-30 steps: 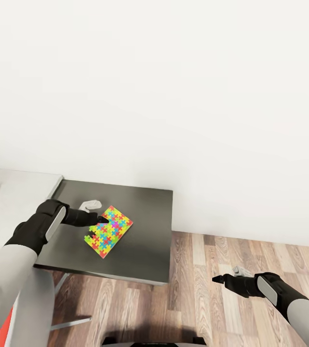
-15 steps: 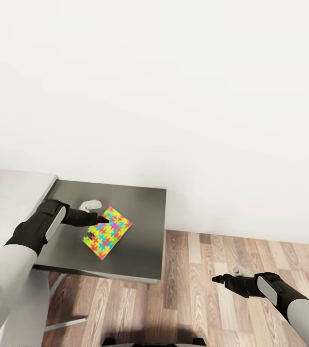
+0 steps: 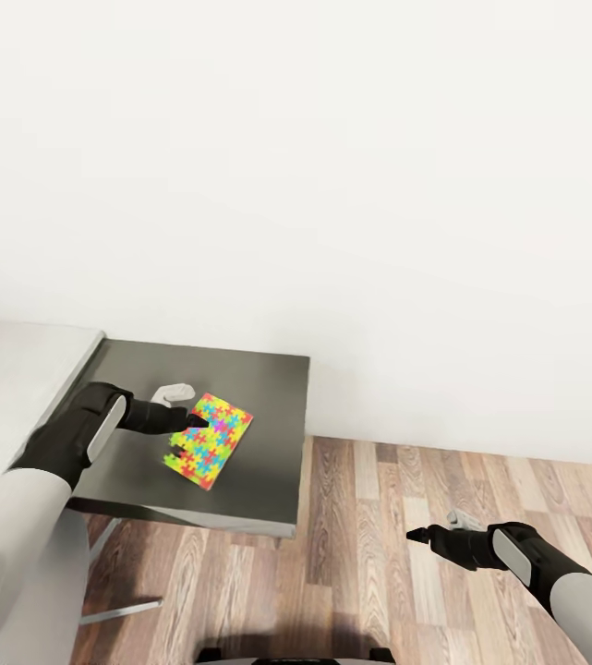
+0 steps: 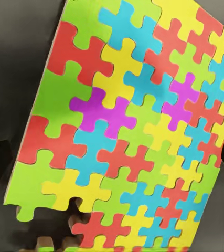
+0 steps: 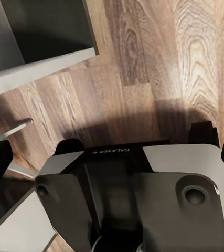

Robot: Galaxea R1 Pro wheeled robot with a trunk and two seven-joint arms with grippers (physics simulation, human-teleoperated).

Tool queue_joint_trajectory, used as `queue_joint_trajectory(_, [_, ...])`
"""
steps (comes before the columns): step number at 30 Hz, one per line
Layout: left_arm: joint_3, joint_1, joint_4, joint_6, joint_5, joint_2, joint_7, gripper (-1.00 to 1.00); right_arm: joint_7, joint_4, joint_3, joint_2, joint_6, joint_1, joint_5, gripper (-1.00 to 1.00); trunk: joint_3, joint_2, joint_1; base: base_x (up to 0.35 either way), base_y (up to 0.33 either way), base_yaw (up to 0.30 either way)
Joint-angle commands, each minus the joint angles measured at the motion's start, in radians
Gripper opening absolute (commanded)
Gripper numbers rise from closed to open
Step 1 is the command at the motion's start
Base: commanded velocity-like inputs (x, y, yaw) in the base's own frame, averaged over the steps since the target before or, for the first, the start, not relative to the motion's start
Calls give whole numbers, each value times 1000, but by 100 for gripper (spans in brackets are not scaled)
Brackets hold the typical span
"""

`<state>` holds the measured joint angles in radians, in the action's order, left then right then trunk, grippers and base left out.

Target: Put all the toys in the child's room - the three board games (two on the bed and one on the table), the two jigsaw puzzles on the table, and the tennis ball on the table - inside the toy box on the table in the child's room.

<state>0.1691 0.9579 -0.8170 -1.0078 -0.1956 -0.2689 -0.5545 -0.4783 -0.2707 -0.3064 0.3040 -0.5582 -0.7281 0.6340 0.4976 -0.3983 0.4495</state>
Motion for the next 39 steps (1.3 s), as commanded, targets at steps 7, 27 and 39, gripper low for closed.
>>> queue_joint_trajectory(7, [3, 1, -1, -6, -8, -1, 4, 100, -2, -1, -3, 1, -4, -1, 3, 100, 2, -2, 1, -41, -72, 0])
queue_joint_trajectory(27, [2, 1, -1, -4, -7, -1, 4, 100, -2, -1, -3, 1, -4, -1, 3, 100, 2, -2, 1, -16, -87, 0])
queue_joint_trajectory(39, [-2, 1, -1, -3, -7, -2, 3, 100, -2, -1, -3, 1, -3, -1, 3, 100, 2, -2, 1, 0, -44, 0])
